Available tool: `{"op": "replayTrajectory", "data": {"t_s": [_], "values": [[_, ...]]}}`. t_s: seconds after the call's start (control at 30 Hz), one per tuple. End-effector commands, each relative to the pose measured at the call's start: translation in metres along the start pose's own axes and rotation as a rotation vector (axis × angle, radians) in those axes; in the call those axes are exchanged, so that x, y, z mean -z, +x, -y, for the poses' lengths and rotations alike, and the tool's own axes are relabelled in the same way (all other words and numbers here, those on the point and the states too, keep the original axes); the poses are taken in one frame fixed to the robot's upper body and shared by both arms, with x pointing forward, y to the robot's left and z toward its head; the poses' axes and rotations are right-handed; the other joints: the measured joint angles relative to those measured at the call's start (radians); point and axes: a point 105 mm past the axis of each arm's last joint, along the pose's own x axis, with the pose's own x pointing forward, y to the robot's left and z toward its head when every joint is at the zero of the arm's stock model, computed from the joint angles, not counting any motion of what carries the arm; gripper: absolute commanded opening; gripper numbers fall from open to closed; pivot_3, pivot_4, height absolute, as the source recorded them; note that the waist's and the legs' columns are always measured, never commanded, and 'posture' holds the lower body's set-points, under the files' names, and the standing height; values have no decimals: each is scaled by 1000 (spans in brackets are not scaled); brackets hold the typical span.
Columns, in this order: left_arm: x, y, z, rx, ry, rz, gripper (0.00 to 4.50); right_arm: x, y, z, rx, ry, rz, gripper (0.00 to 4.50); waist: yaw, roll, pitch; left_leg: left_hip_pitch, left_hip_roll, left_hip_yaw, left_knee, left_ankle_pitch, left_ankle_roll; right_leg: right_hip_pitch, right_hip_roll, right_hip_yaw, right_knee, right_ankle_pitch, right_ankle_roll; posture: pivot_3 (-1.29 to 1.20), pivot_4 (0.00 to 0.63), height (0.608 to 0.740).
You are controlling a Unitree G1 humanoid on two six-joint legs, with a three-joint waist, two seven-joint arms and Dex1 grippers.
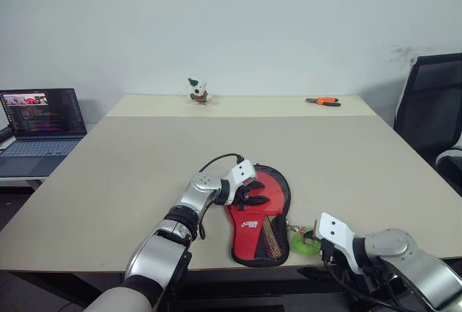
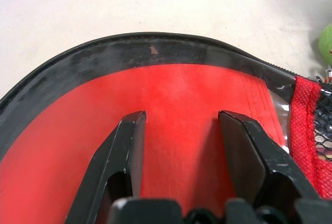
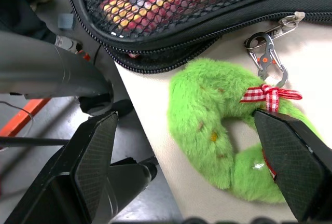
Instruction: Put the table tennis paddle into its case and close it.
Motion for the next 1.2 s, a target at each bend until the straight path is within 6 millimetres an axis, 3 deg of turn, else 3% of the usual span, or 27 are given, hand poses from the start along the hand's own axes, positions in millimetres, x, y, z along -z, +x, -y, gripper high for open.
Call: {"op": "replayTrajectory", "data": {"t_s": [0.03,0.23,0.37,0.43,0.7,0.83,1.0,1.2], "values": [[34,1,15,44,-44,-117,2418,3,-6,7,-2,123,0,4488,0,0,0,0,0,0,0,0,0,0,0,0,0,0,0,0,150,740],[35,0,15,47,-40,-121,2418,3,-7,7,-25,219,-3,4488,0,0,0,-1,0,-1,0,0,0,0,0,0,0,0,0,0,150,740],[36,-1,15,48,-38,-127,2418,8,-4,14,36,150,-47,4317,0,0,0,-1,0,-1,0,0,0,0,0,0,-1,0,0,0,150,740],[36,-1,15,49,-38,-129,2418,9,-3,16,65,92,-68,3883,-1,0,0,0,0,0,0,0,0,0,0,0,-1,0,0,0,150,740],[38,-1,17,56,-37,-133,2418,7,3,11,91,8,-90,1044,-2,-1,-1,0,0,0,-1,0,0,0,0,0,-1,0,0,0,150,740],[40,0,20,64,-40,-134,2418,1,-1,10,74,-27,-69,18,-2,-1,-1,0,0,0,-1,0,0,0,0,0,-1,0,0,0,150,740],[38,3,17,25,-64,-110,2418,-7,-25,-39,-229,-155,-59,18,0,0,-1,-2,0,-1,-2,-1,0,-1,0,-1,-5,0,1,0,150,740],[39,7,18,12,-62,-114,2418,-2,-27,-58,-344,-214,-83,18,1,2,-2,-2,1,-2,-2,-3,1,2,0,-1,-11,0,1,0,150,740]]}}
